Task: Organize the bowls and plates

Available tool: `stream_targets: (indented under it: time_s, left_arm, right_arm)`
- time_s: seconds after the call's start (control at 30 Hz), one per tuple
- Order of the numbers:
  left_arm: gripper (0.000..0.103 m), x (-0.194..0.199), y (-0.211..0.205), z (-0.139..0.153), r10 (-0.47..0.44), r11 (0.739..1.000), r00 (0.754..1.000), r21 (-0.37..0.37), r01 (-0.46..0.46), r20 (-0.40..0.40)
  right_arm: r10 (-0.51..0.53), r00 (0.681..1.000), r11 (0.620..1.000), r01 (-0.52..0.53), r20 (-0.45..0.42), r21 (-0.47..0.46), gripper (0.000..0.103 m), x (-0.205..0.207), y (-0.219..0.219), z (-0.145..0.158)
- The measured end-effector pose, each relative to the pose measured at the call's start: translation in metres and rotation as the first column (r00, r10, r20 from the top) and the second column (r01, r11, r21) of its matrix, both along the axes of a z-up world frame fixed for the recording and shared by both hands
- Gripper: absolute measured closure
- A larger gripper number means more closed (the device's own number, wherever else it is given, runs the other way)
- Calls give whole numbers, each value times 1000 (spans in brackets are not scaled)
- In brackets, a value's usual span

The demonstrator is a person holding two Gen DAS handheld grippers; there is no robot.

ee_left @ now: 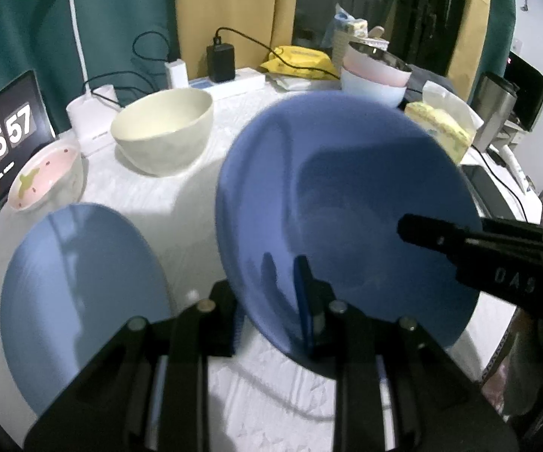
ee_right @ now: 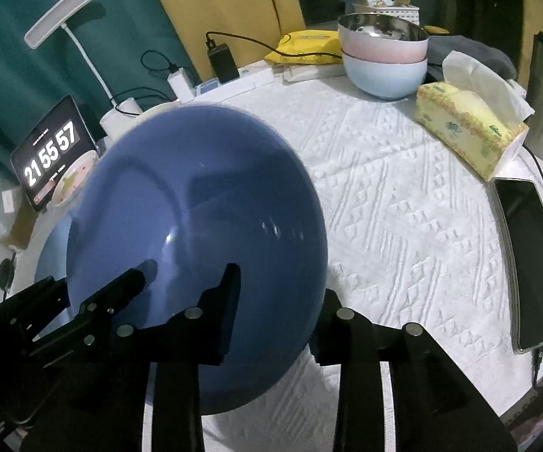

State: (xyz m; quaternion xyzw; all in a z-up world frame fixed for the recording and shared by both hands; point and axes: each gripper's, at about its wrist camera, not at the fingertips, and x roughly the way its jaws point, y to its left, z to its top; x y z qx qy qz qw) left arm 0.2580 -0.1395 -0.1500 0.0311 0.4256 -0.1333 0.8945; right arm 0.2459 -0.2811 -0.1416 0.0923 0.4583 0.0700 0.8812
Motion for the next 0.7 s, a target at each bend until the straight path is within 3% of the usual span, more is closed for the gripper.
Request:
stream_targets:
  time_s: [0.2, 0.7]
  left_arm:
    - [79, -3, 7, 5, 3, 1000, 1000, 1, -3, 11]
    - [70, -9, 22, 31, 11, 1000, 999, -4, -11, 53]
  right_arm:
    - [-10, 1000, 1000, 10, 18, -13, 62, -1, -1, 7]
    - [-30, 996, 995, 38, 89, -92, 62, 1, 3, 33]
